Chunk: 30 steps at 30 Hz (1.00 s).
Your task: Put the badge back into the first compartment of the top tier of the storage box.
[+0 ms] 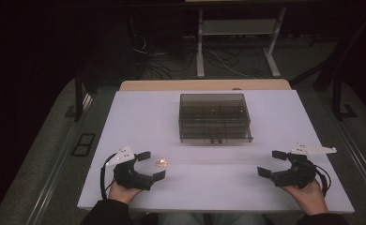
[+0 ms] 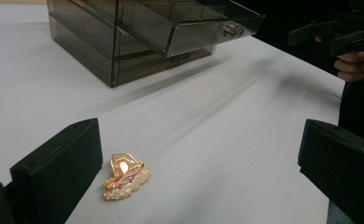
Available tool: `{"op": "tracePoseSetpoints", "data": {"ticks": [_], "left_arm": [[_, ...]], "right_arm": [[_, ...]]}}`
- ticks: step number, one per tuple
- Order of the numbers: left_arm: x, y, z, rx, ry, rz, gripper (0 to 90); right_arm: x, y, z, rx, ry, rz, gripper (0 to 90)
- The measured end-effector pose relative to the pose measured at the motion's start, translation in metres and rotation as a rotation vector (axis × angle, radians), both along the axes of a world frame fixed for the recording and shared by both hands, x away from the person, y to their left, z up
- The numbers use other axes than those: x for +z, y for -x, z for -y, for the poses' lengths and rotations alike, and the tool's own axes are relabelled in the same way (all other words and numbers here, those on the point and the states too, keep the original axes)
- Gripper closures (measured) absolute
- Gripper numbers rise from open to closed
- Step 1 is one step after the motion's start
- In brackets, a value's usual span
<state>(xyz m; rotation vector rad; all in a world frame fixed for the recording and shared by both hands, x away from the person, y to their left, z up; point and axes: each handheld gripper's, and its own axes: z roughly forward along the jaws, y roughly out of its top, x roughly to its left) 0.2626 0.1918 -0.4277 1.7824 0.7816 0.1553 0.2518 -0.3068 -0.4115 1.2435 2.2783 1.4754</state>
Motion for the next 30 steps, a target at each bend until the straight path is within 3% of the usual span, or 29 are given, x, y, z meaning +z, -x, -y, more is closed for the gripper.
{"op": "tracePoseSetpoints", "data": {"ticks": [30], "left_arm": [[-0.0003,-0.0018,0.0042,-0.025,0.001,-0.010,0.0]], "right_arm": [[-0.0028,0.0033,0.0014,0.020,0.041,-0.024,0.3]]}}
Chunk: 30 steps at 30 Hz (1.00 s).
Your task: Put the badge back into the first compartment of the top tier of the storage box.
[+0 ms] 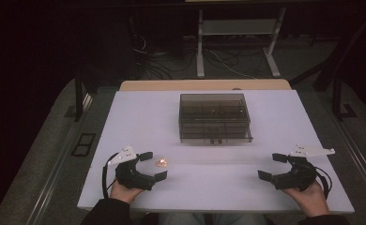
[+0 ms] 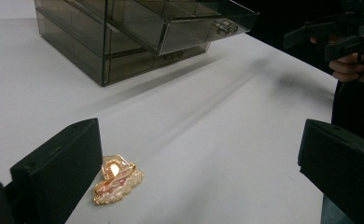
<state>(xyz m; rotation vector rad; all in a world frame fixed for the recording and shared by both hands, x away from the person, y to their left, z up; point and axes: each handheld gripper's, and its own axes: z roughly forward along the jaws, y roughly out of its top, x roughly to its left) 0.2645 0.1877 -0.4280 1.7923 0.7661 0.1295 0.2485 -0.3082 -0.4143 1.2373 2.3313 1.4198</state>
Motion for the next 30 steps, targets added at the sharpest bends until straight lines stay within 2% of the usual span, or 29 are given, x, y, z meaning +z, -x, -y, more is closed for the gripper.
{"op": "tracePoseSetpoints", "data": {"ticks": [8,14,30], "left_arm": [[0.004,0.003,0.001,-0.002,-0.007,0.002,0.0],[0.011,0.005,0.005,-0.006,-0.021,-0.014,0.0],[0.028,-0.008,0.000,-0.038,-0.075,-0.052,0.0]], "right_arm": [[0.001,0.000,0.004,-0.015,-0.006,-0.001,0.3],[0.001,0.000,0.005,-0.011,-0.007,-0.006,0.3],[0.000,-0.001,0.005,-0.013,-0.006,-0.014,0.3]]}}
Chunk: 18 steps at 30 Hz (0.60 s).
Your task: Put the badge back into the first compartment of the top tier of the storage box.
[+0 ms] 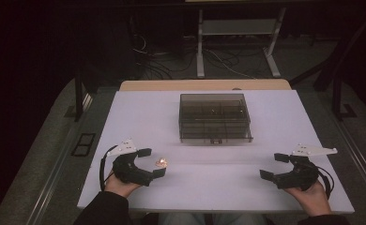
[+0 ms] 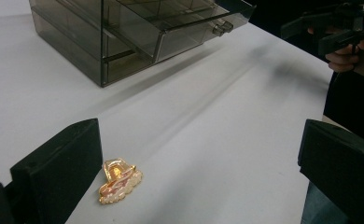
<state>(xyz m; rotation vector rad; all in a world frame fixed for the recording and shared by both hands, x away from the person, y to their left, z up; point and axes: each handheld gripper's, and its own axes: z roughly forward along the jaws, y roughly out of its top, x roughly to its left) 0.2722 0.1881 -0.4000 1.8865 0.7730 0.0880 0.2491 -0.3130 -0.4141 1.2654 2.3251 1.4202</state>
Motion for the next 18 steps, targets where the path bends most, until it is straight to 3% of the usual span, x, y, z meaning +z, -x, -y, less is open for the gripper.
{"op": "tracePoseSetpoints", "data": {"ticks": [18], "left_arm": [[0.012,-0.020,-0.005,-0.016,-0.025,-0.039,0.0]], "right_arm": [[-0.001,0.000,0.000,0.005,0.009,0.003,0.3]]}}
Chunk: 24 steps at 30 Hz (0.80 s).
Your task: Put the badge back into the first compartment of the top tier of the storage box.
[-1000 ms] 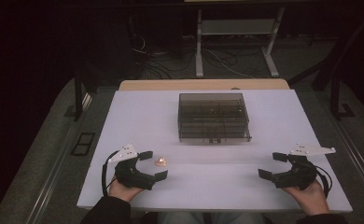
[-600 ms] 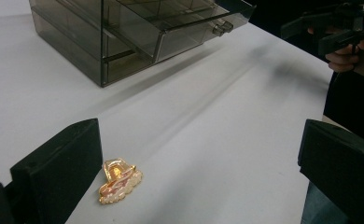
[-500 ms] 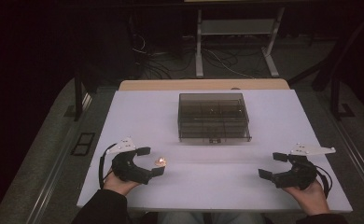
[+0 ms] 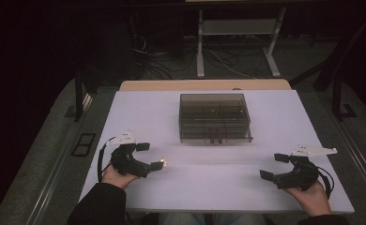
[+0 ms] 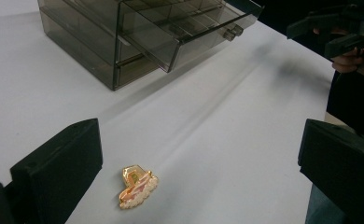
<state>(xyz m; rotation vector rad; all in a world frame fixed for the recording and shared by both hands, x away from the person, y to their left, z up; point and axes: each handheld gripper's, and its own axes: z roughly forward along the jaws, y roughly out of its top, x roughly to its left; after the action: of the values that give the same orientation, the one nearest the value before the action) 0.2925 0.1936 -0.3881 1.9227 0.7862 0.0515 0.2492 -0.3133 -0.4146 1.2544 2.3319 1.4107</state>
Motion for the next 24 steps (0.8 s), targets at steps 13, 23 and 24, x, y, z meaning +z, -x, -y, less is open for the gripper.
{"op": "tracePoseSetpoints", "data": {"ticks": [13,23,24], "left_arm": [[-0.001,-0.015,0.002,-0.020,-0.002,-0.028,0.0],[-0.011,-0.028,0.004,-0.025,-0.019,-0.048,0.0],[-0.012,-0.029,0.004,-0.028,-0.022,-0.050,0.0]], "right_arm": [[-0.001,0.000,-0.001,0.004,0.004,-0.003,0.3],[-0.001,-0.001,-0.001,0.007,0.007,-0.004,0.3],[-0.001,-0.001,-0.002,0.008,0.008,-0.002,0.3]]}}
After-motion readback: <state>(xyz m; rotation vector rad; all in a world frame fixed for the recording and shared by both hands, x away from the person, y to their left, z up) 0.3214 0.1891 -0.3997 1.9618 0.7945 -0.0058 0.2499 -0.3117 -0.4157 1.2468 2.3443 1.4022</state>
